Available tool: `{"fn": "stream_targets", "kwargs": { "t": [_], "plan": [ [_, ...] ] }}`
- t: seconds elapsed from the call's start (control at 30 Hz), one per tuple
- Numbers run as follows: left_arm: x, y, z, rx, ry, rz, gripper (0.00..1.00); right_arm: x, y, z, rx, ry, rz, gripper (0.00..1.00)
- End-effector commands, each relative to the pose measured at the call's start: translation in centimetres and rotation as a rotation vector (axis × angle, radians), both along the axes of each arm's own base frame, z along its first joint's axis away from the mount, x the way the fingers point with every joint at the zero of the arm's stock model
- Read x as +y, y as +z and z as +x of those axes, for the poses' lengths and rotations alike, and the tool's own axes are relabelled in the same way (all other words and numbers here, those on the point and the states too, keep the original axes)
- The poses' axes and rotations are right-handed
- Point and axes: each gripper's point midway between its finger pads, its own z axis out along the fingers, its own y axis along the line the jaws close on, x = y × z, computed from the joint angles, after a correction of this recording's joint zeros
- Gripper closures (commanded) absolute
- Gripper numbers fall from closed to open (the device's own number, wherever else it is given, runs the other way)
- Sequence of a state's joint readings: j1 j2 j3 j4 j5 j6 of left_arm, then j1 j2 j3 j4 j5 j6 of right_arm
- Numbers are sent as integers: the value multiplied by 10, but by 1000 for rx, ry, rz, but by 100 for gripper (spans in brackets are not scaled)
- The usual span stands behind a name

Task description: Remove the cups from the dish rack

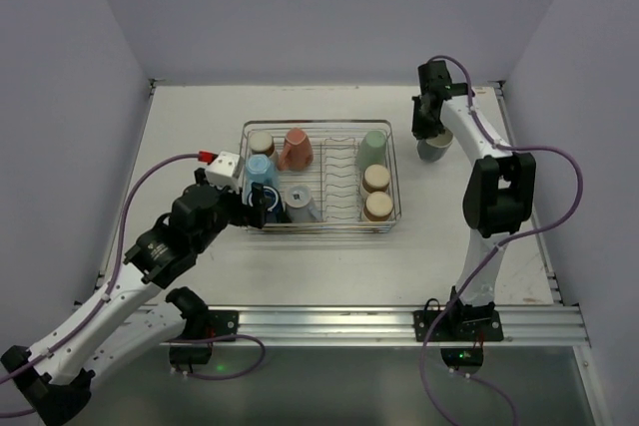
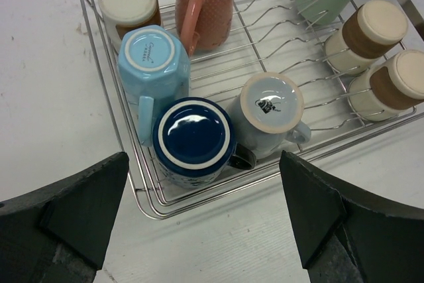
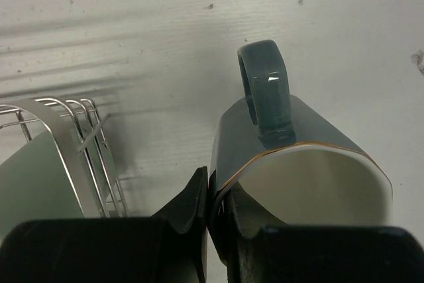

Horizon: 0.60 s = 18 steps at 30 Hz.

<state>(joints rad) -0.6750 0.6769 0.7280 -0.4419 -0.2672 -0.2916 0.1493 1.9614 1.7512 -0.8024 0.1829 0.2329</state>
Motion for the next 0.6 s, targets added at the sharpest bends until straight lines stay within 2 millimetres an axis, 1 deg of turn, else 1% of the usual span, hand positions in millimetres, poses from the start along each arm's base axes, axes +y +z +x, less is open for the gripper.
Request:
{"fn": "stream_targets", "kwargs": {
  "t": [0.0,0.03,0.07,0.13,0.17,0.23,0.27,0.33,0.37,0.4,0.43,0.47,0.53,0.57],
  "plan": [
    [-4,-3,3,1,-37,22,0,4,26,23,-67,59,3,100],
    [-5,-3,3,4,-38,22,0,4,20,24,-55,62,4,100],
    [-6,-5,3,9,-42,23,0,6,9,25,-33,65,11,100],
    [-7,-6,4,14,-43,26,0,6,3,28,-21,68,14,100],
    [-8,-3,5,13,-48,23,0,8,-5,29,-5,72,17,100],
    [-10,-5,7,26,-48,27,0,9,-8,30,0,76,23,100],
    [-12,-2,8,25,-51,23,0,9,-11,31,5,76,25,100],
    [-14,-5,9,45,-47,31,0,8,-16,30,17,76,21,100],
    [-12,-2,12,46,-30,34,0,8,-16,30,17,78,20,96],
    [-11,-7,13,69,-20,46,0,6,-15,29,17,74,12,92],
    [-11,-6,14,74,-14,48,0,4,-13,29,11,70,4,80],
    [-10,-9,16,90,1,56,0,3,-11,29,6,66,0,74],
    [-11,-13,17,109,11,64,0,2,4,28,-33,62,-1,64],
    [-12,-13,18,117,19,59,0,2,11,27,-51,60,2,56]
  ]
}}
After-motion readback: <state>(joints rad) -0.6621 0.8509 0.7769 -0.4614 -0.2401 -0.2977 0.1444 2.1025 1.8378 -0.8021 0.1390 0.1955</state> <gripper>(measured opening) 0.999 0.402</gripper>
